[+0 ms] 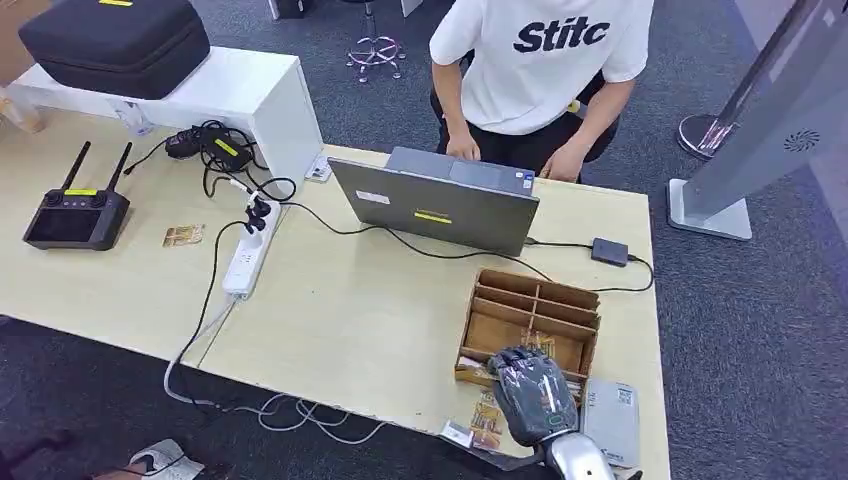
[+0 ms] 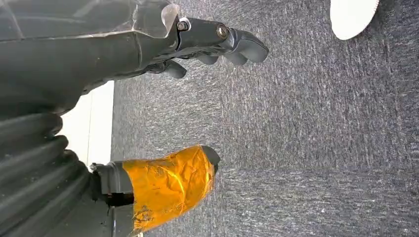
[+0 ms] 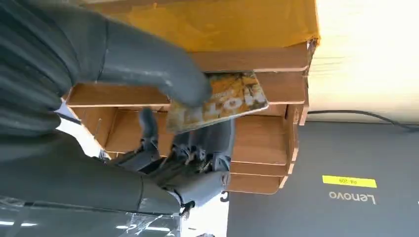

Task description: Pass the card to the sensor for recognition and then transmit it.

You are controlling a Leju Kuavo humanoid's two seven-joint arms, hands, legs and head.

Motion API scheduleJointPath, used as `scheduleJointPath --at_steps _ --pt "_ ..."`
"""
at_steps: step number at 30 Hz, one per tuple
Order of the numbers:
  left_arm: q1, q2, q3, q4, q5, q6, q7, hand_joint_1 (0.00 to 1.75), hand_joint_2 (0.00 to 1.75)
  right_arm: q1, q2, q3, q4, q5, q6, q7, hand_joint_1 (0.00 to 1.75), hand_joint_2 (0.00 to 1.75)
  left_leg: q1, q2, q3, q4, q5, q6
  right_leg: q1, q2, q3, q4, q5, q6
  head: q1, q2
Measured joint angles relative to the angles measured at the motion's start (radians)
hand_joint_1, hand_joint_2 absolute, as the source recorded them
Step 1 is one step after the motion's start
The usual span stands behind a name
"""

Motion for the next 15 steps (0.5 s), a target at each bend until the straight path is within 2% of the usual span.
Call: scheduleJointPath --at_steps 6,15 --pt "0.000 0.000 0.000 0.000 -0.001 0.000 0.000 0.00 1.75 -0.026 0.000 0.000 -0.033 0.066 -0.025 0.010 1.75 1.75 0.000 0.000 0.000 0.000 0.000 0.000 0.000 0.000 0.000 0.000 0.000 0.000 0.000 0.000" --pt "0.000 0.000 0.000 0.000 -0.001 0.000 0.000 0.00 1.75 -0.043 0.000 0.003 -0.071 0.074 -0.026 0.015 1.71 1.75 0.000 0.000 0.000 0.000 0.000 0.000 0.000 0.000 0.000 0.000 0.000 0.000 0.000 0.000"
